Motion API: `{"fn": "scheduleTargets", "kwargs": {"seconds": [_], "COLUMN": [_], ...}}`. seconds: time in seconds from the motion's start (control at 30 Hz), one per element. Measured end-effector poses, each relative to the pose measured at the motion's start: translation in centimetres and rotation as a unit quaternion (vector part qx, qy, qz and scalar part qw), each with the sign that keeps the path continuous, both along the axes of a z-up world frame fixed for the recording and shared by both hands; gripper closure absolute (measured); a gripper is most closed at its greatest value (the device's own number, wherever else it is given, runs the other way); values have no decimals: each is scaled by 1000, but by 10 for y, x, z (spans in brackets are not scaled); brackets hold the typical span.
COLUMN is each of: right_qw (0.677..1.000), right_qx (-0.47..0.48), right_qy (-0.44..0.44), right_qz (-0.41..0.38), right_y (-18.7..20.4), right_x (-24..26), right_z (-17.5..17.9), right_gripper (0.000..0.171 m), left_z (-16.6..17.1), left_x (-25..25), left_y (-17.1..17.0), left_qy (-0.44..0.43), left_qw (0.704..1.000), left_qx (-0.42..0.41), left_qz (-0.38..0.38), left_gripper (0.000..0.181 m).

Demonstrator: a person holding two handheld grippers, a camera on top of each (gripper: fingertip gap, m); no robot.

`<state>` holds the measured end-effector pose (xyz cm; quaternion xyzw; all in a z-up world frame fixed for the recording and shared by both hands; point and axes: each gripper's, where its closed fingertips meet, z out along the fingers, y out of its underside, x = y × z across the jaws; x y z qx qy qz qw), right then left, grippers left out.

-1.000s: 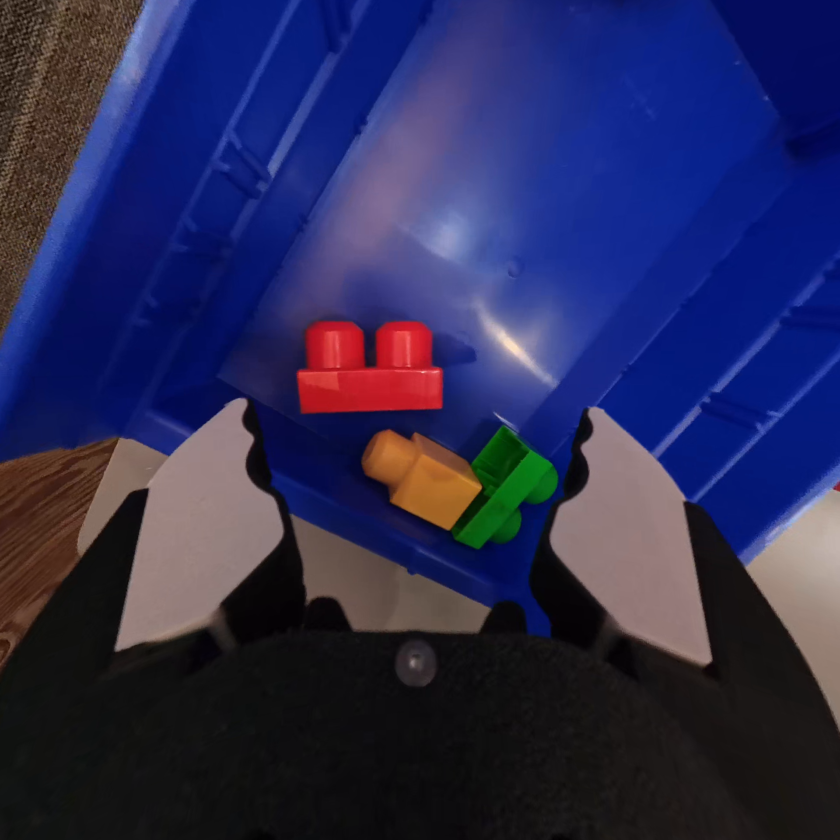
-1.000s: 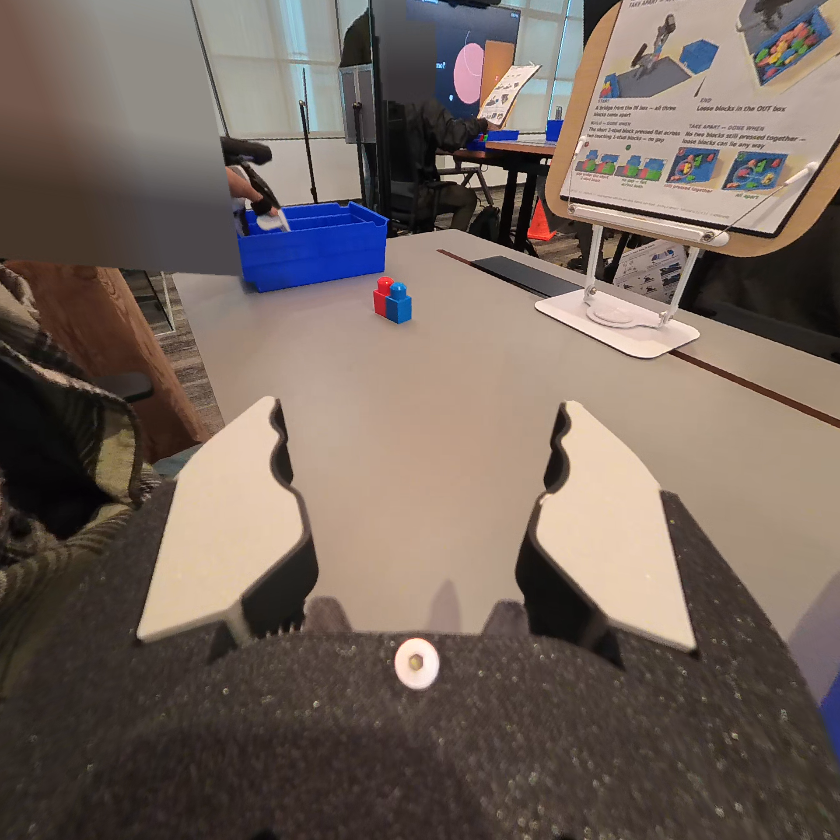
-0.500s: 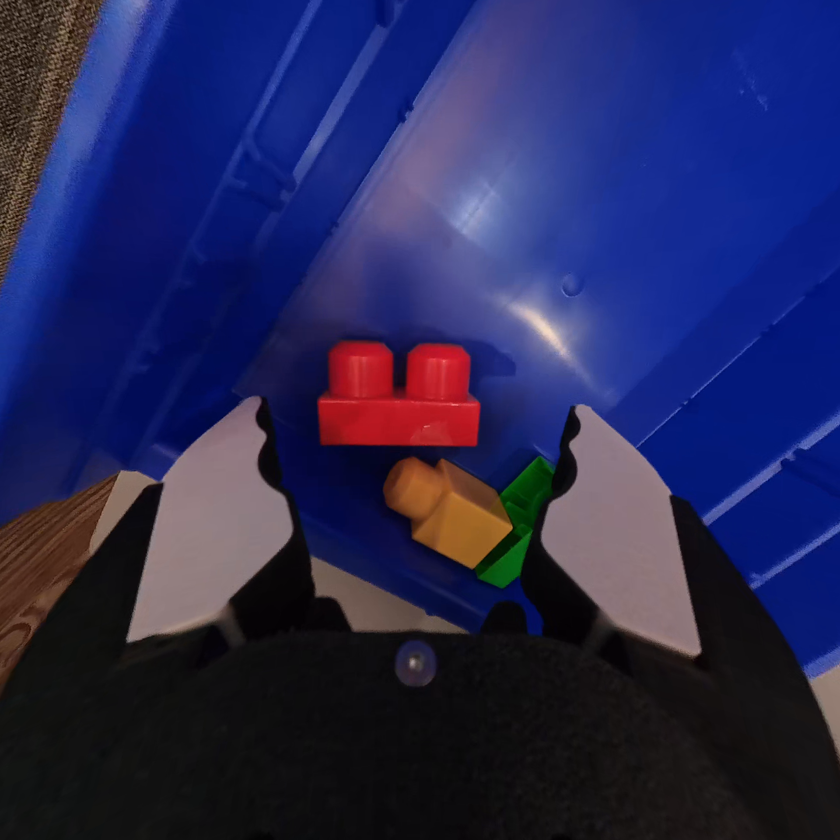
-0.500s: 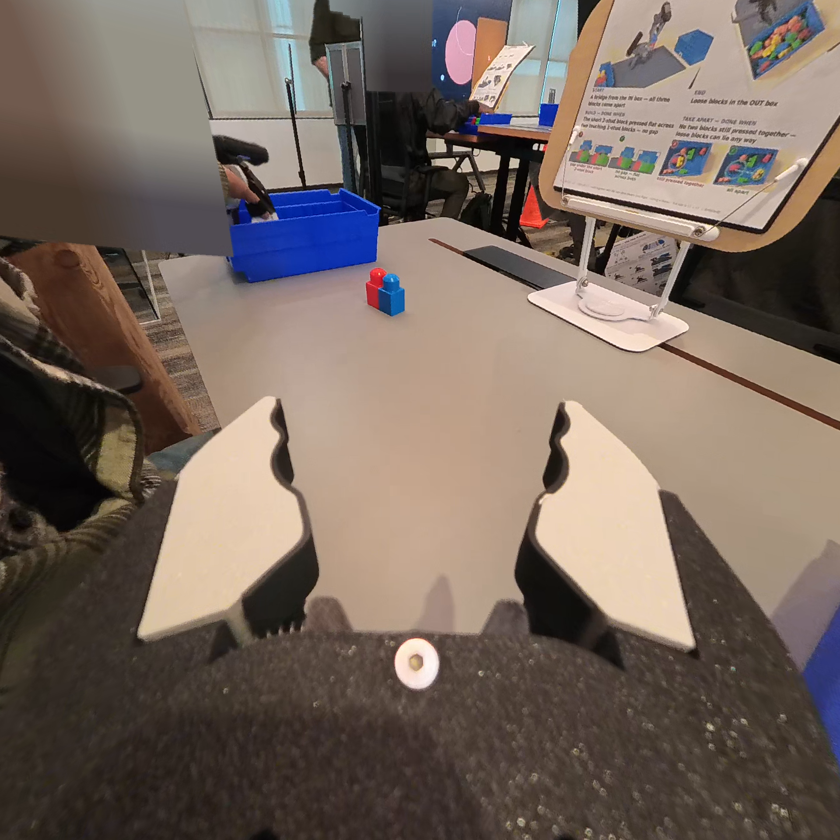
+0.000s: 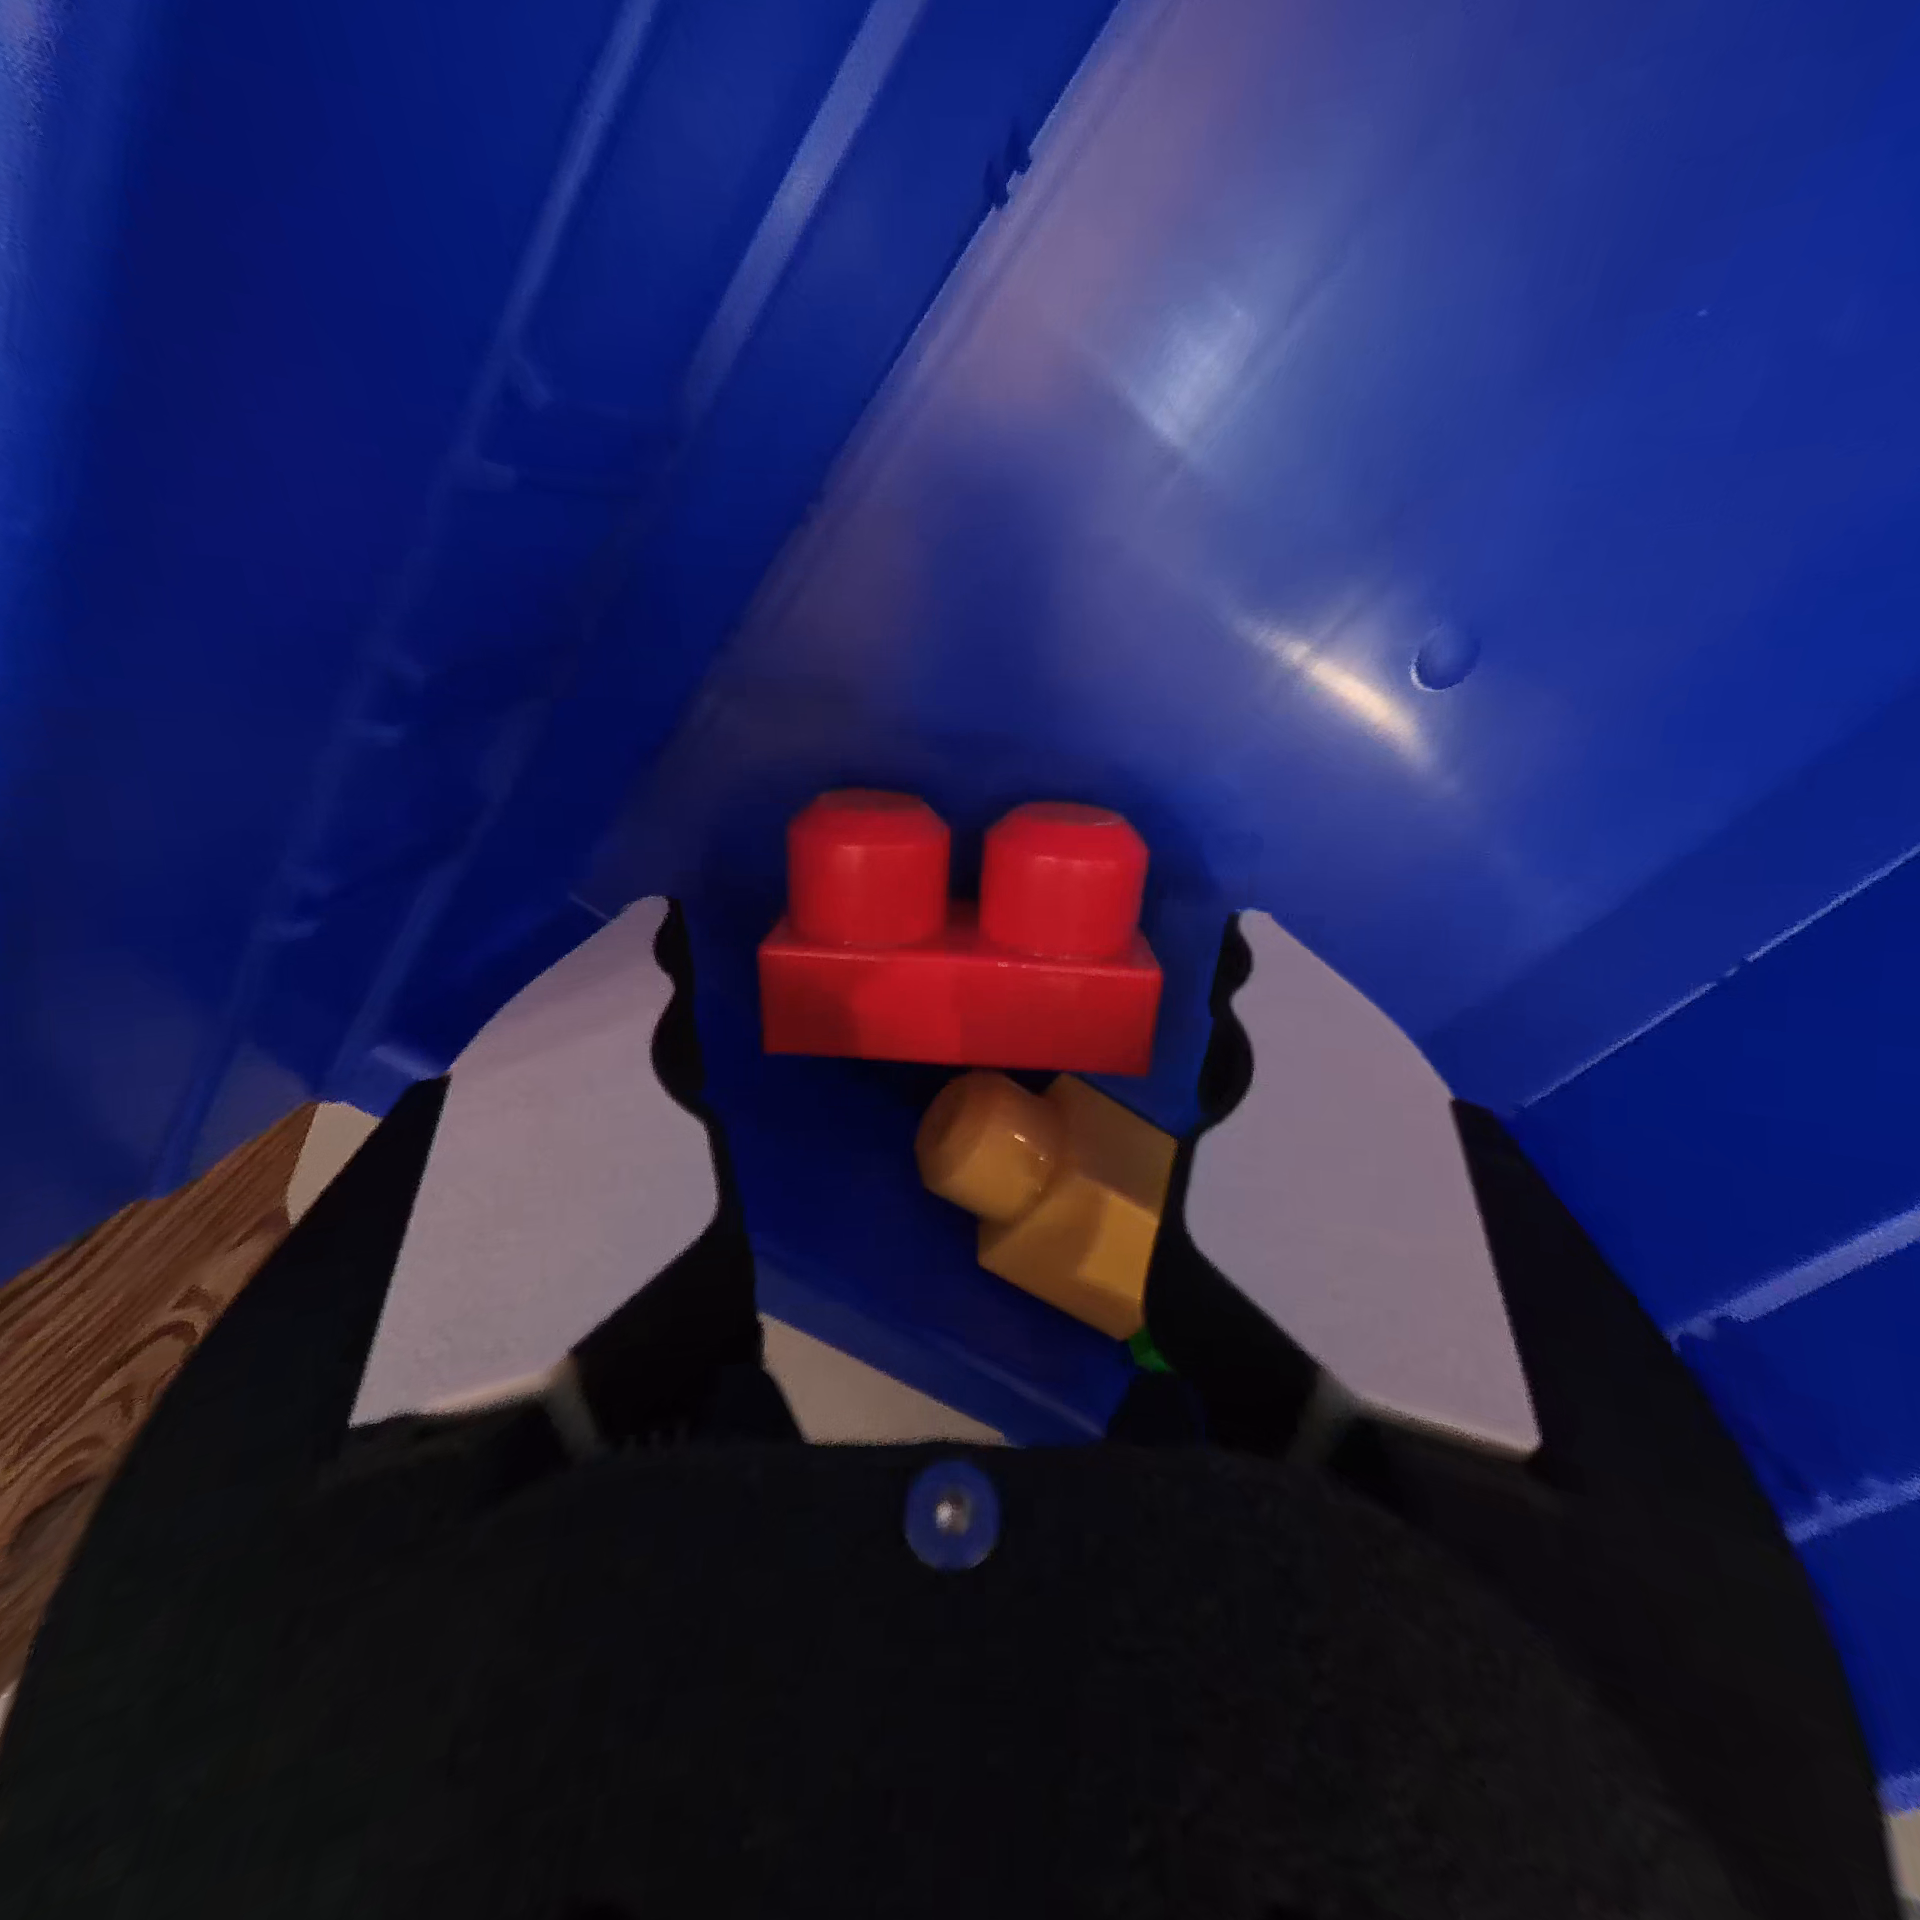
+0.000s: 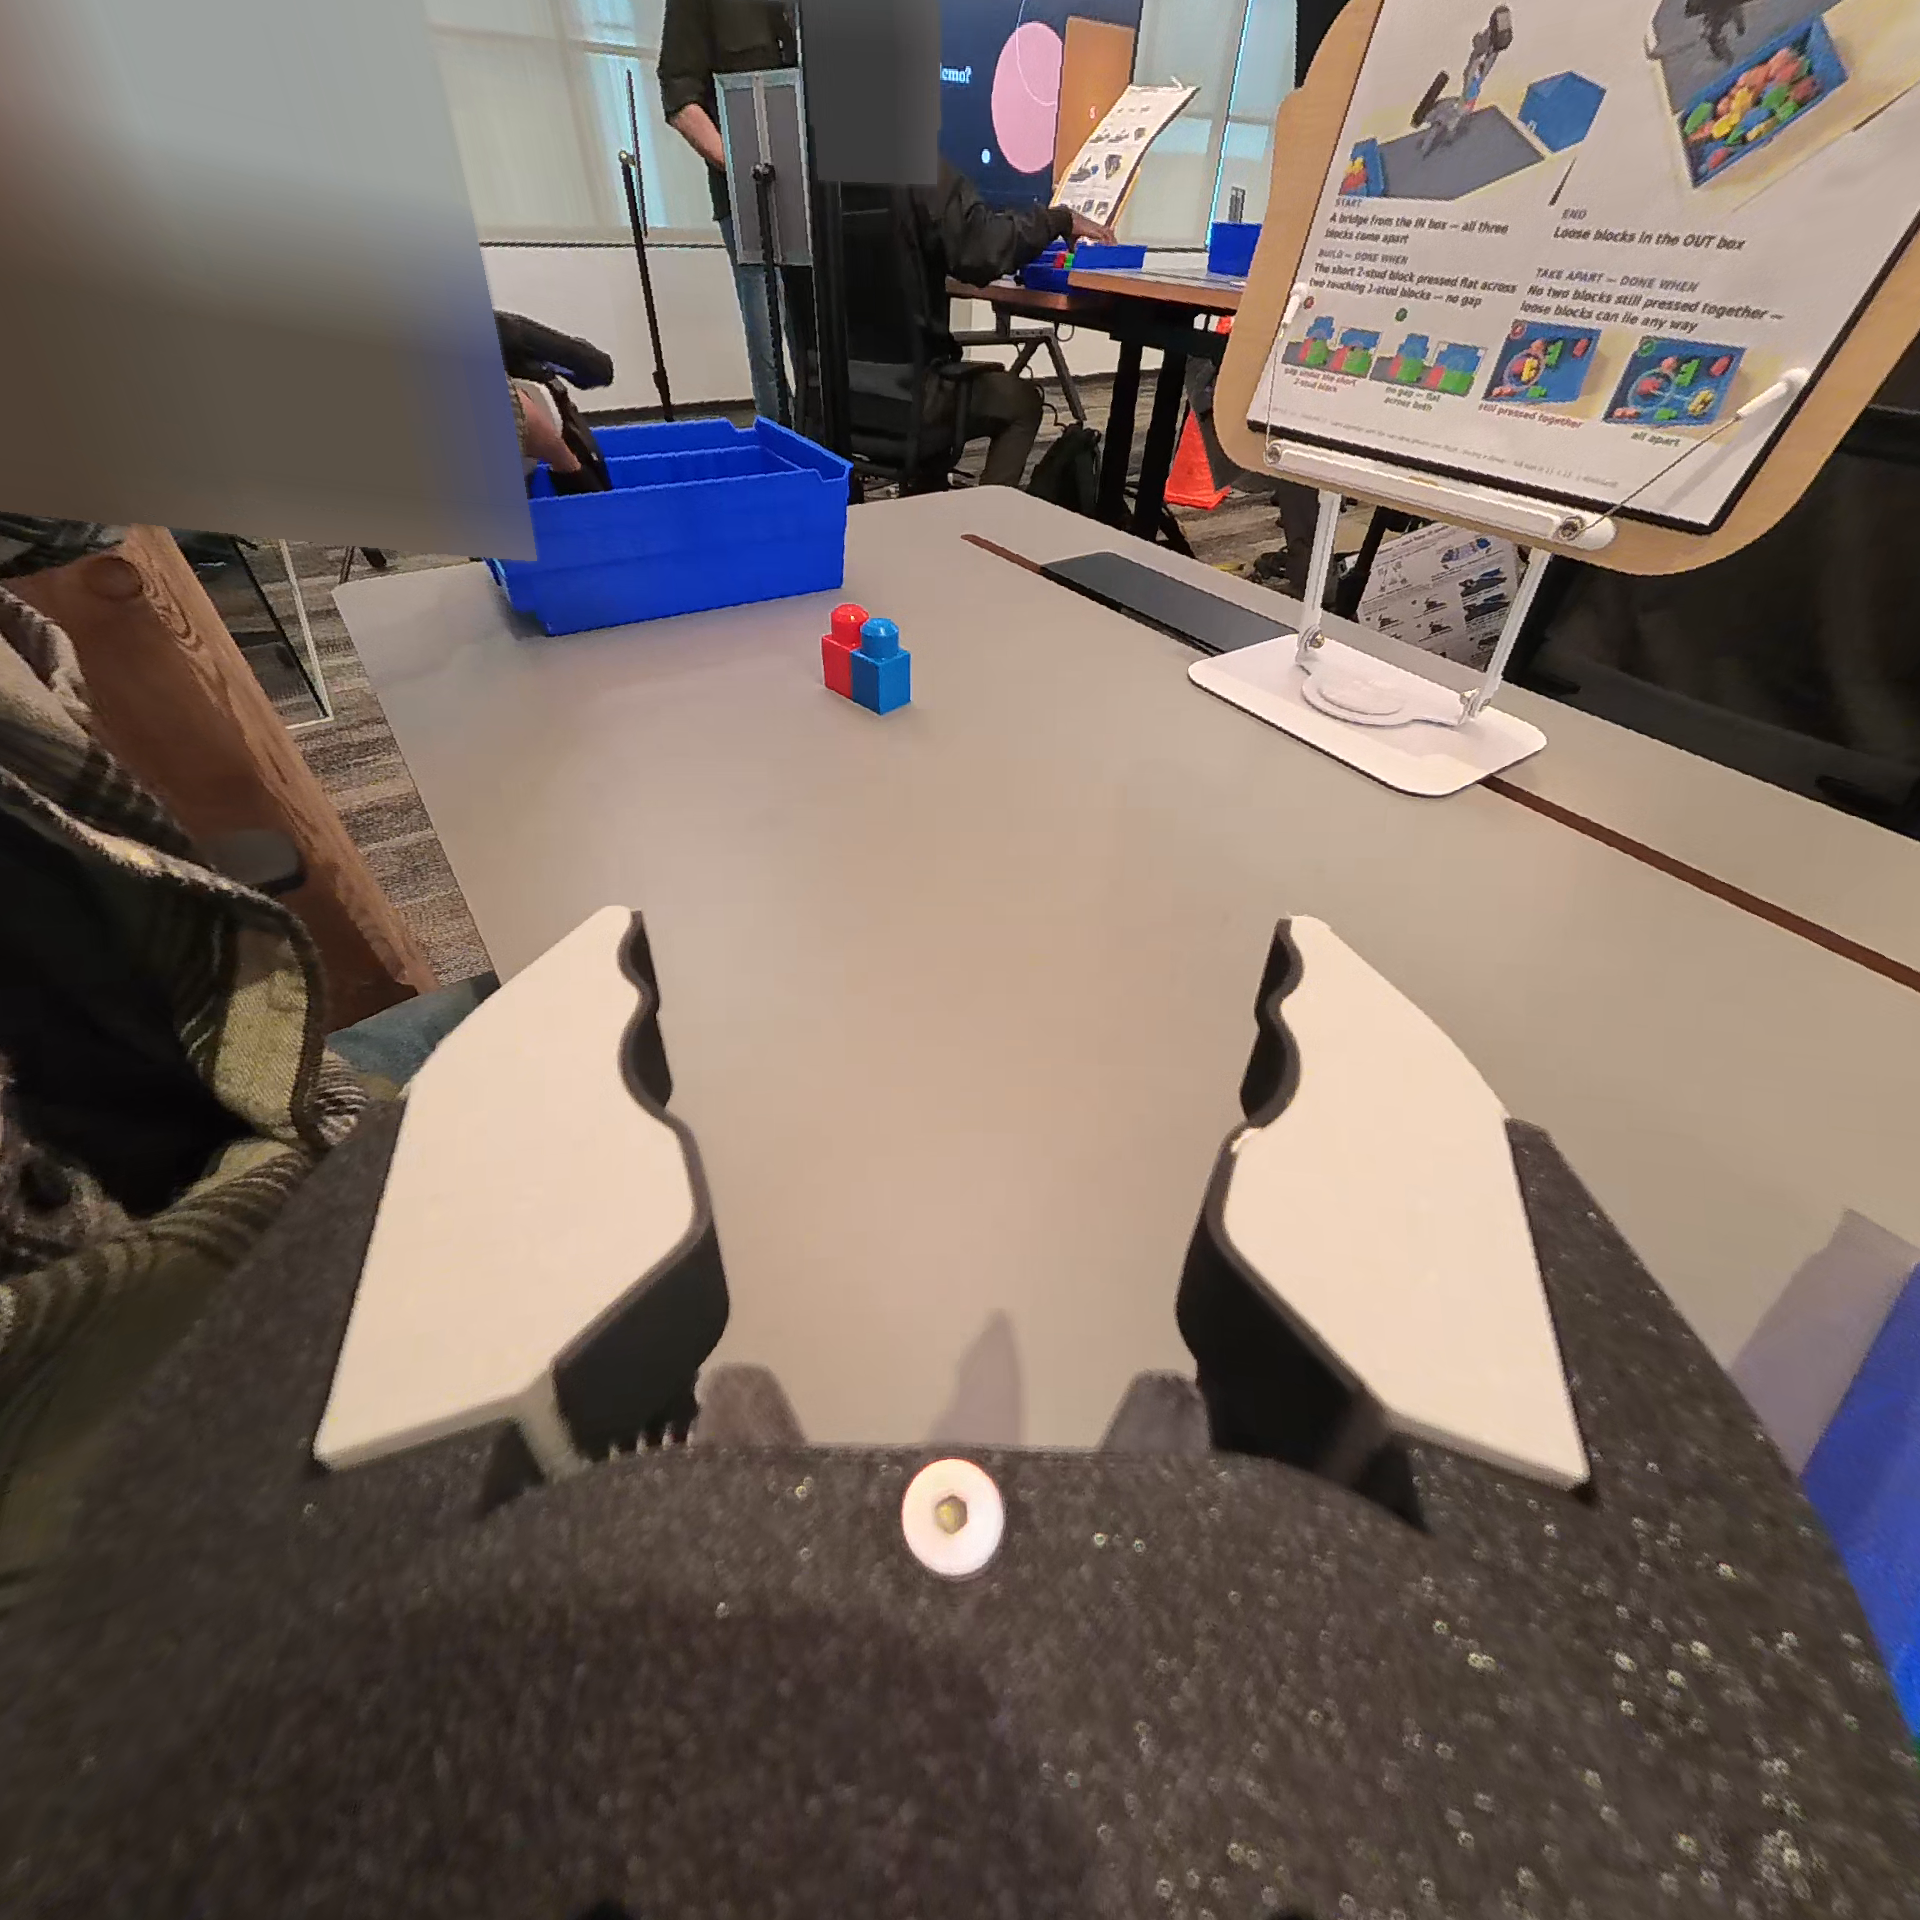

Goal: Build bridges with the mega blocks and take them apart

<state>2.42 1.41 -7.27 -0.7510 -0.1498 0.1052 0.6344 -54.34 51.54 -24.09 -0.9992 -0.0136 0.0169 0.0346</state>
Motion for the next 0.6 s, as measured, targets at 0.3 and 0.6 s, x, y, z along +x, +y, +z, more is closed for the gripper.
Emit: {"fn": "scheduleTargets", "kwargs": {"seconds": [0.3, 0.6], "right_qw": [1000, 1000], "right_qx": [5, 9], "right_qy": [-3, -6], "right_qz": [-5, -5], "right_y": [-3, -5], "right_x": [2, 0], "right_z": [3, 5], "right_gripper": [63, 64], "left_z": [-1, 20], "left_x": [-6, 3], "left_y": [0, 2], "left_qy": [30, 13], "left_qw": [999, 998], "left_qx": [-11, -12], "left_qz": [-12, -53], "left_gripper": [106, 106]}}
